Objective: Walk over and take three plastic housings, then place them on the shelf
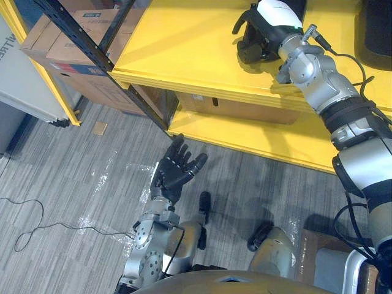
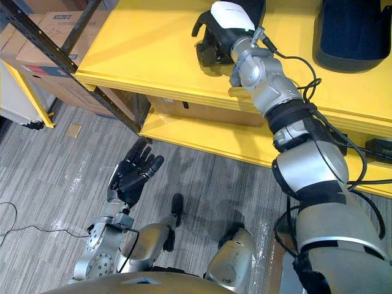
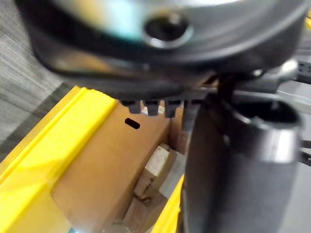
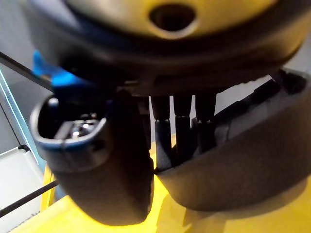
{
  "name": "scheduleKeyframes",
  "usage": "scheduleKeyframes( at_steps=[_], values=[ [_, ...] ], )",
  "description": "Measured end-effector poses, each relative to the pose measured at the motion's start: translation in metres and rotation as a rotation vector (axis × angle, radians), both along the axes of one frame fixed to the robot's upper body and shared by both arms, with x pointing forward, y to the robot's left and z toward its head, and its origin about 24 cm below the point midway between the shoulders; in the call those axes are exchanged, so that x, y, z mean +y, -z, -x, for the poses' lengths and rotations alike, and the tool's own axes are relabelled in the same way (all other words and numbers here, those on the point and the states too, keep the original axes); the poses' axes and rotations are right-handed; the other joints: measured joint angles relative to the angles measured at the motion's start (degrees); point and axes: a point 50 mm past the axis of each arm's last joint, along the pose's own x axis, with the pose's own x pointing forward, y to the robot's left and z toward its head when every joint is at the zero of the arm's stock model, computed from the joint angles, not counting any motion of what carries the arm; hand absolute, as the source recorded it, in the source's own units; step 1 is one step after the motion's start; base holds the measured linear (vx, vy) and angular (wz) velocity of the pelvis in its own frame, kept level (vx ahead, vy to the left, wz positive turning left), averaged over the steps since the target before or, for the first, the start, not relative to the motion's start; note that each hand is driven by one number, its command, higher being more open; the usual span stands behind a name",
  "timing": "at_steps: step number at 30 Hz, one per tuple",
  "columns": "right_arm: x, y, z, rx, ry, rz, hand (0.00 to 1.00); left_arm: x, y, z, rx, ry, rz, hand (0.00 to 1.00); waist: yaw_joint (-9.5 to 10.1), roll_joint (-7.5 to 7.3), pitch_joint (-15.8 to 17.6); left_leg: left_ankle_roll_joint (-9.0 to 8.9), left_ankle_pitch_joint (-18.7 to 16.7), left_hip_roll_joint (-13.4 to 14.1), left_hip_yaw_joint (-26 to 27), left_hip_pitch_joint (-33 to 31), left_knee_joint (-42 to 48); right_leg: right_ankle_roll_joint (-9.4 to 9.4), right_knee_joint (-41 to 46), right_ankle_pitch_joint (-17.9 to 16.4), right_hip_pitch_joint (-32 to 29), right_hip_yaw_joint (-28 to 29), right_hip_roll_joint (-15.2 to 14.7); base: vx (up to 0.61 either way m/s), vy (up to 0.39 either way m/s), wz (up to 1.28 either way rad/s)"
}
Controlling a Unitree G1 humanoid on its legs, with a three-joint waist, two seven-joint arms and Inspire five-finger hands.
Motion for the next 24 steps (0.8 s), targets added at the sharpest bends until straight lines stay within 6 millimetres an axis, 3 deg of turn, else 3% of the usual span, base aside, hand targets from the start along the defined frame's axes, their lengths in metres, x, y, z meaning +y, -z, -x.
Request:
scheduleKeyframes(
  at_steps=[7,12,14,20,24],
  values=[
    [-0.012,-0.01,0.004,0.011,0.043,0.021,1.0,0.0,0.0,0.001,-0.003,0.012,-0.006,1.0,-0.28,0.16,-0.15,-0.56,-0.52,1.05,-0.05,2.41,-0.13,0.48,-2.6,0.37,3.78,-1.1,1.5,0.0,-0.042,-0.02],
    [-0.009,-0.023,0.013,0.041,0.011,0.009,1.0,0.005,0.0,0.0,-0.013,0.016,-0.018,1.0,-0.38,-0.13,-0.46,-0.38,-0.38,1.66,0.45,4.39,0.06,0.48,-3.08,0.39,5.74,-1.2,2.28,0.04,-0.066,-0.07],
    [-0.008,-0.025,0.018,0.053,-0.014,-0.007,1.0,0.009,0.0,0.001,-0.018,0.011,-0.021,1.0,-0.33,-0.51,-1.6,-0.37,-0.37,1.68,0.53,4.45,0.06,0.48,-3.13,0.39,5.77,-1.32,2.28,0.05,-0.065,-0.04],
    [-0.013,-0.009,0.024,0.125,-0.054,-0.103,1.0,0.028,0.004,0.006,-0.004,-0.025,-0.062,1.0,-0.39,-3.77,-5.08,-0.68,-1.51,2.33,0.35,6.18,-0.14,0.84,-5.52,0.64,8.6,-2.2,3.48,0.01,-0.018,0.0],
    [-0.001,-0.015,0.036,0.072,-0.14,-0.142,1.0,0.033,0.005,0.007,-0.004,-0.031,-0.071,1.0,-0.3,-4.08,-6.65,-1.03,-2.11,3.1,0.46,6.38,-0.14,0.93,-8.19,1.8,9.6,-2.83,4.98,0.0,0.004,-0.01]
  ],
)
